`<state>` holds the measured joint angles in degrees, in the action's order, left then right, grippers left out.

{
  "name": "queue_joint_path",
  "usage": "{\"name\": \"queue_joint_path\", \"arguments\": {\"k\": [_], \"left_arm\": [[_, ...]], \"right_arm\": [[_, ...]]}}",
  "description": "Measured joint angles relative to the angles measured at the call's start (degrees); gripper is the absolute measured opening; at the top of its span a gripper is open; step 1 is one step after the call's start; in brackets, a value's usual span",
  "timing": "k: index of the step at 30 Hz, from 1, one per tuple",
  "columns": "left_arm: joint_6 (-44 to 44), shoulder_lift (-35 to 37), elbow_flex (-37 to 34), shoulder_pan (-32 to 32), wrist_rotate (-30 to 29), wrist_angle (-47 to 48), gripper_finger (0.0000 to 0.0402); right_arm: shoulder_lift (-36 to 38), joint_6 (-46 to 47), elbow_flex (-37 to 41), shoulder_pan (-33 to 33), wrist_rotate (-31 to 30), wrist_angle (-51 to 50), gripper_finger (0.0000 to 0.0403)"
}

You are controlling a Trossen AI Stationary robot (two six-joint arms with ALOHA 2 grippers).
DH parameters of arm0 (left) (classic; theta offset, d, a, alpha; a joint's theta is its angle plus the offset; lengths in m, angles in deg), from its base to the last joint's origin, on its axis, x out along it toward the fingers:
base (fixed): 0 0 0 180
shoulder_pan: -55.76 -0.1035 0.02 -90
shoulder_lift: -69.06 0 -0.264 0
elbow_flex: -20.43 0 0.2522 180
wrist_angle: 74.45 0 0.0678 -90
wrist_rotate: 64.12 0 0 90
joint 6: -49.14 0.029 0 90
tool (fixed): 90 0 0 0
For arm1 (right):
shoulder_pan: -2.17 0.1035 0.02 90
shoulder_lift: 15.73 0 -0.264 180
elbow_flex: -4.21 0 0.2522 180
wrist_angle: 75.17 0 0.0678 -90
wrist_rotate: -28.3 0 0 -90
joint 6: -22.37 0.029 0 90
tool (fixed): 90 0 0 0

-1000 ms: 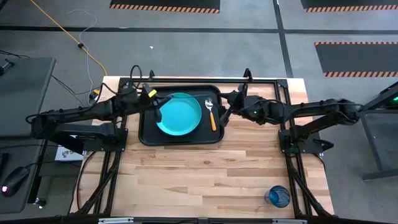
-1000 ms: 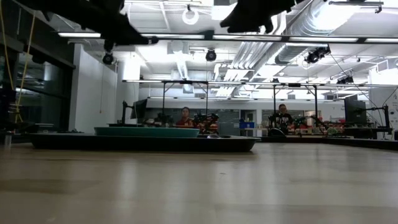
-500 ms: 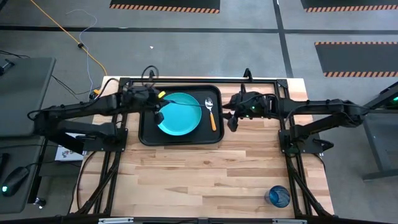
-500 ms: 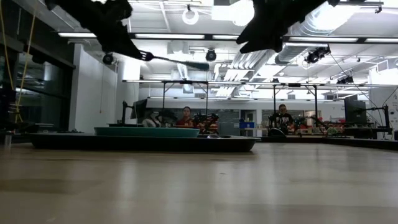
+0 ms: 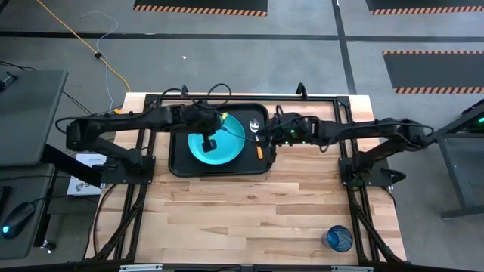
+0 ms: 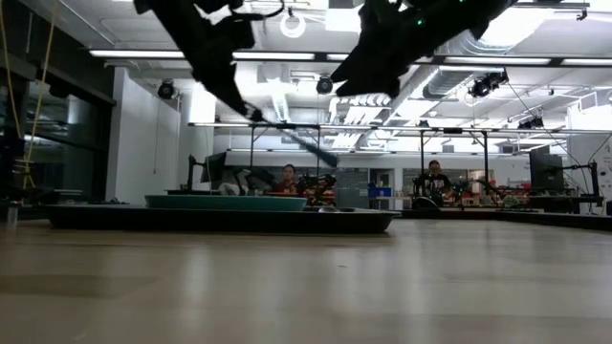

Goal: Pick and place plate/cup/fork/spoon on tray
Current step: Put the blue fork on the black serving tray between the blue plate and yellow spoon

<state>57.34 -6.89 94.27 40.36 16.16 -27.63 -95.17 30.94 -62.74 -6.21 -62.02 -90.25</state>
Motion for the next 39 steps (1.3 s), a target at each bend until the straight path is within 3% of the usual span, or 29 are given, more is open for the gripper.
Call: {"name": "queue_joint_path", "arguments": {"k": [8,18,26,32,39], "left_arm": [[0.9,-3.3,4.3,3.5,0.8,-1.3,0.0000],[0.0,-6.9,4.3,6.1,0.8,-6.8,0.0000],[0.0,-7.9,4.3,6.1,0.8,-5.7,0.0000],[-0.5,-7.9,4.3,6.0,0.6,-6.1,0.0000],[-1.5,-7.9,4.3,6.0,0.0,-6.7,0.0001]], "right_arm": [[-6.0,-1.1,0.0,-0.6,-0.6,6.0,0.0193],[-10.7,-1.5,0.0,-0.6,0.2,7.1,0.0193],[-11.5,-2.6,0.0,-0.6,-0.2,7.7,0.0185],[-11.4,-2.3,0.0,-0.6,-2.0,7.7,0.0125],[-11.4,-1.3,0.0,-0.5,-1.8,7.8,0.0010]]}}
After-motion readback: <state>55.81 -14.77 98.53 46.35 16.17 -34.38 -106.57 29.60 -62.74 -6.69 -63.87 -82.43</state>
